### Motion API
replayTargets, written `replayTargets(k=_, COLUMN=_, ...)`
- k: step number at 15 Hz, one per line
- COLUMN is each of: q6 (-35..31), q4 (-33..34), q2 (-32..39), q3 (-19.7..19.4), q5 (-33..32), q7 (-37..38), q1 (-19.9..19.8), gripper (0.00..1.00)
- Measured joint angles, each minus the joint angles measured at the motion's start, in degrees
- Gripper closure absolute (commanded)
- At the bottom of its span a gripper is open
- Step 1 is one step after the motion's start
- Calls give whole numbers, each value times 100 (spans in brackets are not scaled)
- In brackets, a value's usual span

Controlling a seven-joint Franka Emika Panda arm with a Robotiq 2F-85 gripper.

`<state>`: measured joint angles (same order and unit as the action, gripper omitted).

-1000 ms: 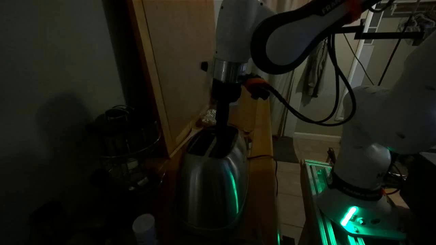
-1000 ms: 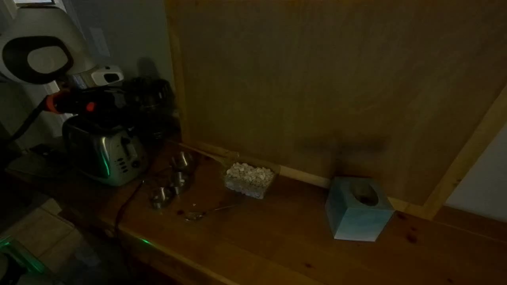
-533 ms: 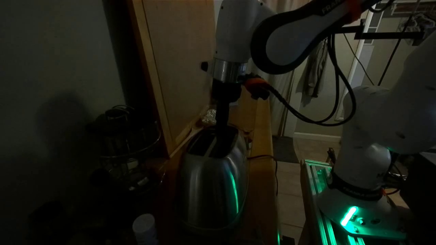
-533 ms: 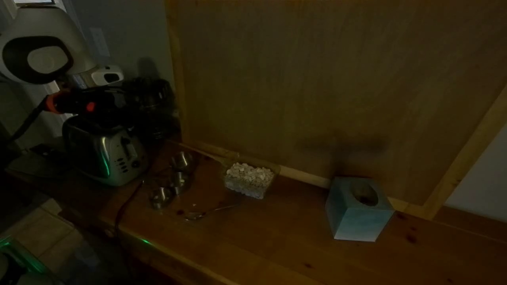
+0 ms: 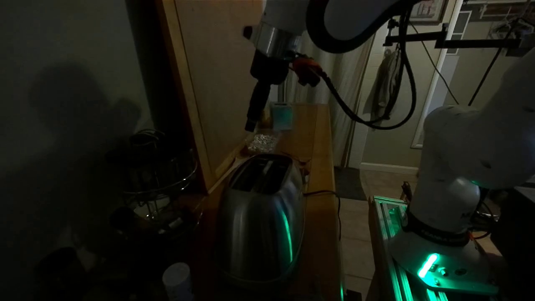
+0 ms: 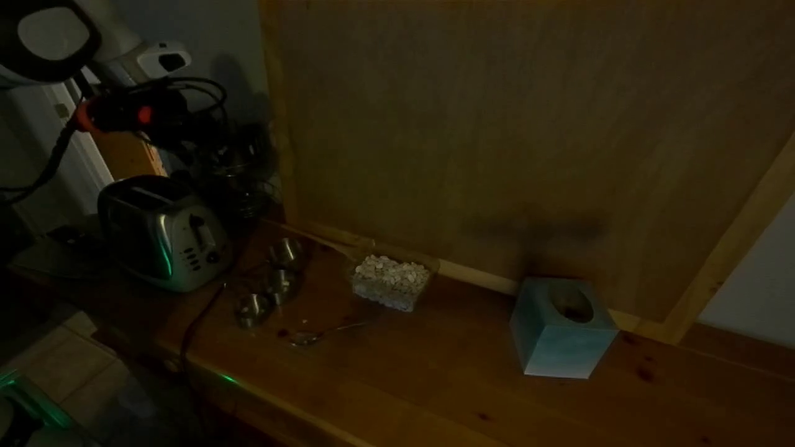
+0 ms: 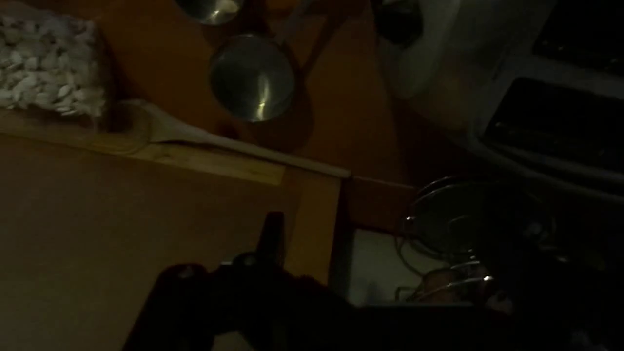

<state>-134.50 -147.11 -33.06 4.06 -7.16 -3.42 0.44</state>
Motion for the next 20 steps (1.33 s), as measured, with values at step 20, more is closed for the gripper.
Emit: replayTargets(k=20, q6=-694, q4=1407, q2=1771, q3=-592, q5=-2237, q7=708, q1=-1900, gripper=0)
